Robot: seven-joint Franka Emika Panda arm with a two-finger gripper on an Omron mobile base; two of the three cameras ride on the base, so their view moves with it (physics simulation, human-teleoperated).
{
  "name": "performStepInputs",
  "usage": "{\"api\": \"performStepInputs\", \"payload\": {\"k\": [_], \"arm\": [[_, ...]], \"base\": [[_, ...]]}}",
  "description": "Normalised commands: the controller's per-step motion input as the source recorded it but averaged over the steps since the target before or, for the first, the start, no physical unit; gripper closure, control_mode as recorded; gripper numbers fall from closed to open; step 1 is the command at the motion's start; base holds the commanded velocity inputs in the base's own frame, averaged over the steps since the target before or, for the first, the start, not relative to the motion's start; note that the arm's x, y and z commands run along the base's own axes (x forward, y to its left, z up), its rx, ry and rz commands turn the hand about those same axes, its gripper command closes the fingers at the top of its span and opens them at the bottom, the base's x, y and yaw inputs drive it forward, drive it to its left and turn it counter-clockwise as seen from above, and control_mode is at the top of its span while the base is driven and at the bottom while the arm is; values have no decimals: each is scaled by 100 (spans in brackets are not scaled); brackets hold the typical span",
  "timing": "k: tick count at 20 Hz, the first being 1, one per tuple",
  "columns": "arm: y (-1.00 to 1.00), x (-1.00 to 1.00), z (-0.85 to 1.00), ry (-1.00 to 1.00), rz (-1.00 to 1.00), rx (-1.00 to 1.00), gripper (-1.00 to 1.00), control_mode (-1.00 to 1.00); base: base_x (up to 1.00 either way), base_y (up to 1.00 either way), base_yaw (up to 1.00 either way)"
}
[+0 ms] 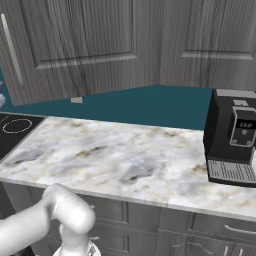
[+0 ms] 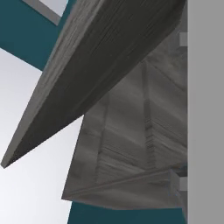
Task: Open the cabinet and move the ladle to the pot. Then close the cabinet.
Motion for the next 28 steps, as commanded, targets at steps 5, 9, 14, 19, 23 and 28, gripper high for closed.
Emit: {"api": "performStepInputs", "payload": {"k": [5, 9, 14, 19, 23, 28], "arm": [[0, 42, -4, 0, -15, 0, -100, -100], [-5, 25, 0, 0, -13, 2, -100, -100], [-18, 9, 0, 0, -11, 6, -100, -100], [-43, -1, 0, 0, -9, 14, -100, -100], [-43, -5, 0, -2, -10, 15, -100, -100], [-16, 0, 0, 0, -8, 10, -100, -100]], "base": [[0, 0, 0], [0, 0, 0], [0, 0, 0], [0, 0, 0], [0, 0, 0], [0, 0, 0]]}}
